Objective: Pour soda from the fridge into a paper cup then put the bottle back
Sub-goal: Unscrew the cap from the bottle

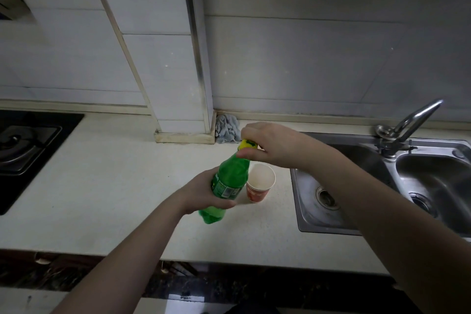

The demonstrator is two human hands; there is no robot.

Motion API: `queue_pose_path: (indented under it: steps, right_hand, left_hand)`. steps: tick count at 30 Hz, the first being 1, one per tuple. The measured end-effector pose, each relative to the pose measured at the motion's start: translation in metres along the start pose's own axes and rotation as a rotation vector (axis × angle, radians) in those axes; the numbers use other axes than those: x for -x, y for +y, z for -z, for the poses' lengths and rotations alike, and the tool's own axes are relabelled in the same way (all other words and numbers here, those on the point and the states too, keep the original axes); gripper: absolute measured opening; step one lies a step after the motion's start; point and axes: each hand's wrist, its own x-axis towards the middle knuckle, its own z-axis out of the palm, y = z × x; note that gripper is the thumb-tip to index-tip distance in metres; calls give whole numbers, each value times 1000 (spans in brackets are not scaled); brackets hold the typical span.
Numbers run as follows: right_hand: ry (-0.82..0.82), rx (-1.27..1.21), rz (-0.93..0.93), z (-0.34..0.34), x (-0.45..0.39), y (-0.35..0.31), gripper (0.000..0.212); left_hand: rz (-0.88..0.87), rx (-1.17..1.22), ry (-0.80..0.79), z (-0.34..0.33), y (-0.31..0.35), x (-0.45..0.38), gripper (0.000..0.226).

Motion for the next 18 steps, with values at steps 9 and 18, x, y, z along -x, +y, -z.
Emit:
queue_pose_path:
  steps: [9,18]
  right_hand:
    - [-80,-67,11,4,-2,7,32]
    - [126,-348,-142,-9,-6,4,23]
  left_hand:
    - [20,-13,-95,12,-5,-4,54]
    - [54,33,70,7,-15,-17,64]
